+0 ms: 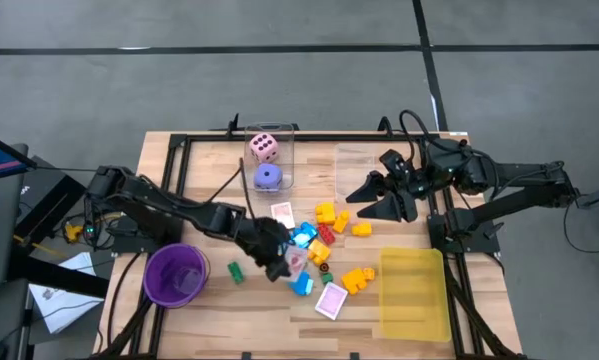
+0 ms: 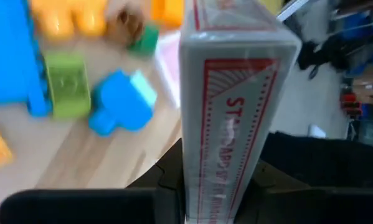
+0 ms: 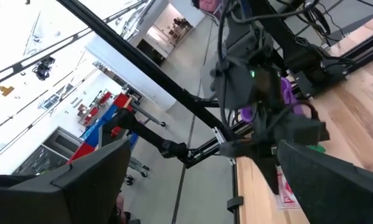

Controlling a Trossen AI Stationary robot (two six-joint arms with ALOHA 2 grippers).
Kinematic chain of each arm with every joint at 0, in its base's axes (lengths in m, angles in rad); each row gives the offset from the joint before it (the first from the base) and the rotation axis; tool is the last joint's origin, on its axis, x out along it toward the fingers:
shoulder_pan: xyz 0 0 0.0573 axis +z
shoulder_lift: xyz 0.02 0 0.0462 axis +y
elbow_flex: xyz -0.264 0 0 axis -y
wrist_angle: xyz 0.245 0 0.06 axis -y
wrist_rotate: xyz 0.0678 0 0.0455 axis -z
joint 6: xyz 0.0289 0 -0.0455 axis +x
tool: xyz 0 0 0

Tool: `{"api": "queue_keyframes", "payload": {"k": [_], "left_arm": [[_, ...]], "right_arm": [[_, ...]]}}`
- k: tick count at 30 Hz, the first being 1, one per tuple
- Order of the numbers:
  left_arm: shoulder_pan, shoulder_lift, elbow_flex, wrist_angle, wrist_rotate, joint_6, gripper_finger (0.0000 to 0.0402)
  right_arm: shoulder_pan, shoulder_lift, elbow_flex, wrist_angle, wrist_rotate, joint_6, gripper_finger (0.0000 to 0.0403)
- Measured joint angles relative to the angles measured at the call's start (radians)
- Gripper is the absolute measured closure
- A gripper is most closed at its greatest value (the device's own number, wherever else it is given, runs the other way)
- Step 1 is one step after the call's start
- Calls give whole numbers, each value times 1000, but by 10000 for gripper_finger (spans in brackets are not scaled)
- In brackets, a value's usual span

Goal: Pick & Place Toys
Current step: Put the red deck of cards into the right transparent bin

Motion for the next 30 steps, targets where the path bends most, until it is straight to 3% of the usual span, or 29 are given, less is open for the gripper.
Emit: {"api": "queue_keyframes", "payload": {"k": [17,30], "left_arm": [[155,-82,0,231,-30,157,331],[173,-161,21,381,-50,201,331]], "right_arm": [[-18,0,0,-12,57,-9,3],[-96,51,0,9,60,-3,3]]}}
